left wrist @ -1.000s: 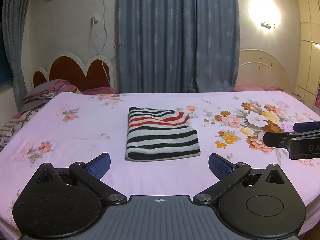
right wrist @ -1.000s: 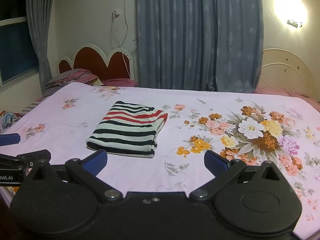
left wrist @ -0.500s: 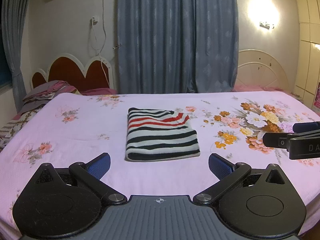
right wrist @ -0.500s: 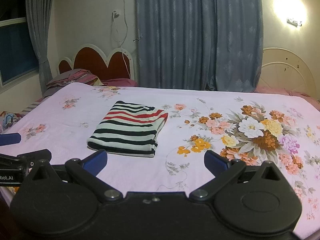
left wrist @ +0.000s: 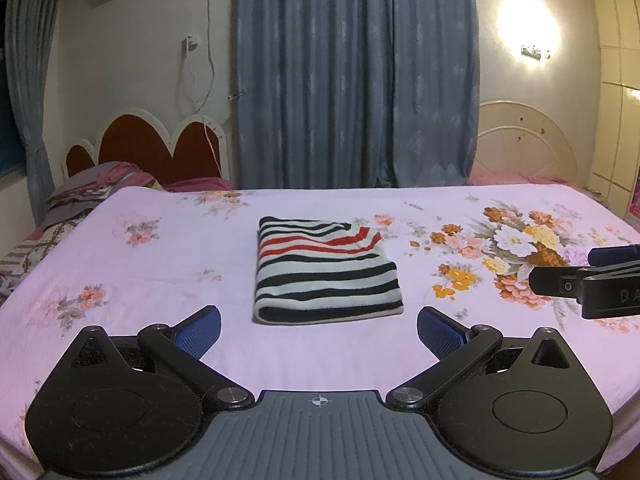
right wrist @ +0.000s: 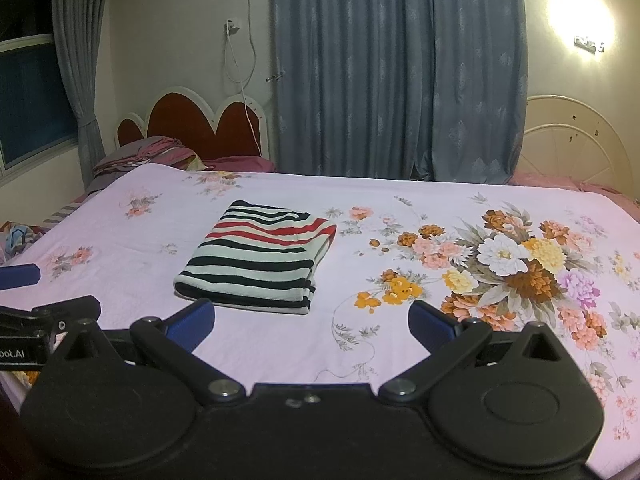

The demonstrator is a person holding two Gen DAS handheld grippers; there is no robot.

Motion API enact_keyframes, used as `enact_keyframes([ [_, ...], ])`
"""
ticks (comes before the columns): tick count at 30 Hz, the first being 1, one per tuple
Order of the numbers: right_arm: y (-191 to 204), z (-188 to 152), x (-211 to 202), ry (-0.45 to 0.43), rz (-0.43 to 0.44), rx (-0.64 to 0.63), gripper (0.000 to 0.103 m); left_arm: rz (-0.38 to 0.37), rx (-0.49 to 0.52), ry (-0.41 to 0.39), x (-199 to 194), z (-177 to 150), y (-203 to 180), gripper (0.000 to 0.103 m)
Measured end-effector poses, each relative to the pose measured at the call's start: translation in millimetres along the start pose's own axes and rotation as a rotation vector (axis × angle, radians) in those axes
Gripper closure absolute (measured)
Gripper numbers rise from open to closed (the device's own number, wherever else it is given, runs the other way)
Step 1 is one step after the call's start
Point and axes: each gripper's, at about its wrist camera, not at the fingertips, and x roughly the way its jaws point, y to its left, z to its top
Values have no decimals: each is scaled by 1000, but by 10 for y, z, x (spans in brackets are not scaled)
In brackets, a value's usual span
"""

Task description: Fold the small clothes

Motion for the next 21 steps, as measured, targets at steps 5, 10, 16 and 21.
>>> enact_keyframes([
  [5,-1,-2,4,0,0,0,1,1,0,-1,-4,-13,-5,0],
  [10,-1,-5,7,0,1,-1,1,8,-11,-11,-14,-14,8,0],
  [16,-5,-3,7,0,1,-1,1,16,-12,-13,2,-9,10,0],
  [21,0,-2,8,1,2,0,1,23,-16,-20,-3,-8,13,0],
])
